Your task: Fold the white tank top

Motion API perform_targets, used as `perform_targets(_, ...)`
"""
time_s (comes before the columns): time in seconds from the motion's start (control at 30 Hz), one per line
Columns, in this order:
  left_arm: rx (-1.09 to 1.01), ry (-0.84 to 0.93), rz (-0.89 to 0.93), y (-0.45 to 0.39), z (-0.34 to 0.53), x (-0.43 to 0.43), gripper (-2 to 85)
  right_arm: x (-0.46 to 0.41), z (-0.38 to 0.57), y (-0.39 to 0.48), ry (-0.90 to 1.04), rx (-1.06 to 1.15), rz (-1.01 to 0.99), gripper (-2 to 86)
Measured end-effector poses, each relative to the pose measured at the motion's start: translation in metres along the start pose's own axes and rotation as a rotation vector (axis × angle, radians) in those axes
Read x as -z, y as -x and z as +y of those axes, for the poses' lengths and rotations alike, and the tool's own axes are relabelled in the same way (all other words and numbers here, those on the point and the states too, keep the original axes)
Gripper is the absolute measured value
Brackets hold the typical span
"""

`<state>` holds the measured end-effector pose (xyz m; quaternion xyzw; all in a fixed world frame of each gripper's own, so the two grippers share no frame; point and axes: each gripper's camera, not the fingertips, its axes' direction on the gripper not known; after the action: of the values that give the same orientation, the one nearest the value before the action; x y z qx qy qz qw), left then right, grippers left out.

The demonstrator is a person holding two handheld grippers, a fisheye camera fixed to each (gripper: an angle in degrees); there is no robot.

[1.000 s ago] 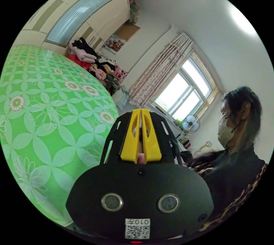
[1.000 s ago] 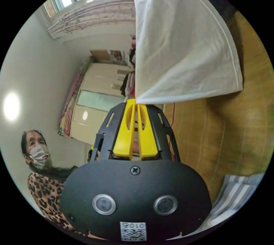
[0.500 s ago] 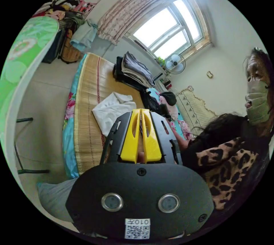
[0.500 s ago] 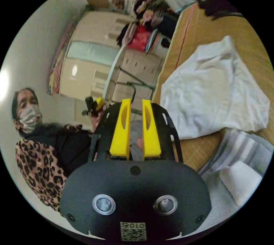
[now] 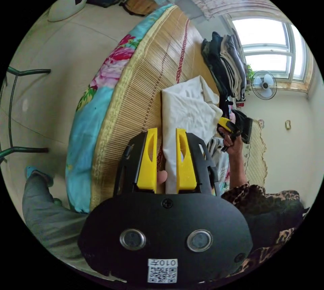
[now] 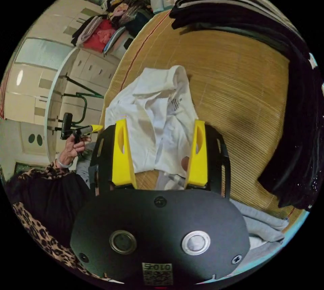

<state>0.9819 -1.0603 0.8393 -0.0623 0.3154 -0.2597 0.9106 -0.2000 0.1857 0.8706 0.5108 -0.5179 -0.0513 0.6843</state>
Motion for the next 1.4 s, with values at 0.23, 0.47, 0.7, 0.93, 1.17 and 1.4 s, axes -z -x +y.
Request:
perform_targets(0.23,-0.001,0.026,0.06,0.013,-0.012,-0.039,2.6,-0.072,-0.07,0.012,0.051,0.099,0.007,9.5)
perform_targets(0.47,-0.109,0.065,0.24,0.0,0.005,-0.027,0.1,-0.059,-0.133,0.004,-0.093,0.176,-0.329,5.9)
perform_targets(0.7,-0.503,-0.246,0.202,-0.072,0.084,0.159,-0.1,0.049,-0.233,0.143,-0.316,0.654,-0.408,5.7)
perform_targets(0.93,-0.632,-0.78,-0.097,-0.058,0.245,0.446,-0.1,0.064,-0.434,0.334,-0.438,1.049,-0.771,7.4)
perform_targets(1.17,0.162,-0.853,-0.655,0.142,0.323,0.569,-0.1,-0.184,-0.646,0.487,-0.045,0.916,-0.502,7.3)
perform_targets(1.4,0.413,-0.931,-0.482,0.282,0.444,0.563,-0.1,-0.327,-0.679,0.443,0.097,0.874,-0.619,5.2)
